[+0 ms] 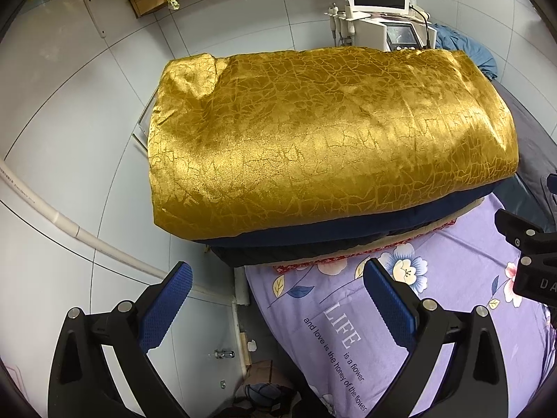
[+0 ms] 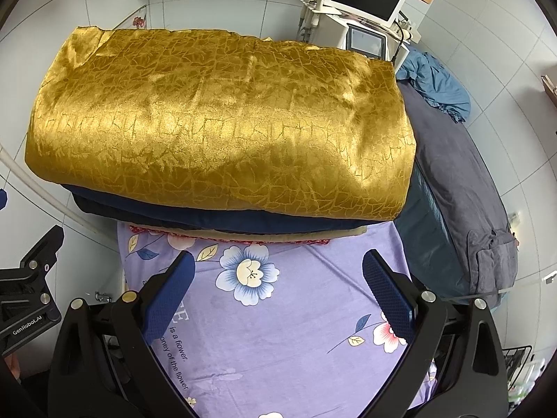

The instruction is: Fold large clothes

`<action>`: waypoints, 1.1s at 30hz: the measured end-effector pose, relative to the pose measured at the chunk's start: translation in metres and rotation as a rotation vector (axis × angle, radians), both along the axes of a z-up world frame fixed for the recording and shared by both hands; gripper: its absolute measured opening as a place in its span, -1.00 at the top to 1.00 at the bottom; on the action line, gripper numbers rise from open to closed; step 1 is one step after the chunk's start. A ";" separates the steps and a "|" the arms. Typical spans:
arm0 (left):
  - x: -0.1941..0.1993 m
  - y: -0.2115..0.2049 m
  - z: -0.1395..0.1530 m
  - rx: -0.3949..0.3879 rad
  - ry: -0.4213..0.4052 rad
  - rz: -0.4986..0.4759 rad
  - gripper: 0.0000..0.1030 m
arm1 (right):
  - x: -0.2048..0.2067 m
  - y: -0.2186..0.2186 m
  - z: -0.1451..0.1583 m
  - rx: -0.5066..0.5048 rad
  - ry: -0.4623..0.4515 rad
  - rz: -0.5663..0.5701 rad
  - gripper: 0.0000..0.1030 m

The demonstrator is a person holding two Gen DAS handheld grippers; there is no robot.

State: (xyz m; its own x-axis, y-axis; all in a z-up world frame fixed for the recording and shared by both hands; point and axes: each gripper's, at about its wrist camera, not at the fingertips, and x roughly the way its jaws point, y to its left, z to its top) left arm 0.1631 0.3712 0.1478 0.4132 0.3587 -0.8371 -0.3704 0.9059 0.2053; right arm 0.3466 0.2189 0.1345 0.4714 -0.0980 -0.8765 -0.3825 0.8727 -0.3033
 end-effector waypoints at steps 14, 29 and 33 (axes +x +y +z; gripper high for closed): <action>-0.001 0.001 0.001 0.008 -0.004 -0.003 -0.87 | 0.000 0.000 0.000 0.002 -0.002 -0.002 -0.85; -0.002 -0.004 0.006 0.006 -0.077 -0.024 -0.88 | 0.004 -0.004 0.003 0.023 -0.017 -0.024 -0.85; 0.001 -0.001 0.004 -0.016 -0.049 -0.021 -0.87 | 0.005 -0.005 0.004 0.025 -0.022 -0.028 -0.85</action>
State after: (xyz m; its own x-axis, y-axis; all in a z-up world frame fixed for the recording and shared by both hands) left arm 0.1642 0.3699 0.1514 0.4614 0.3364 -0.8209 -0.3606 0.9166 0.1729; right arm 0.3516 0.2137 0.1381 0.4875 -0.0900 -0.8685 -0.3513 0.8904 -0.2895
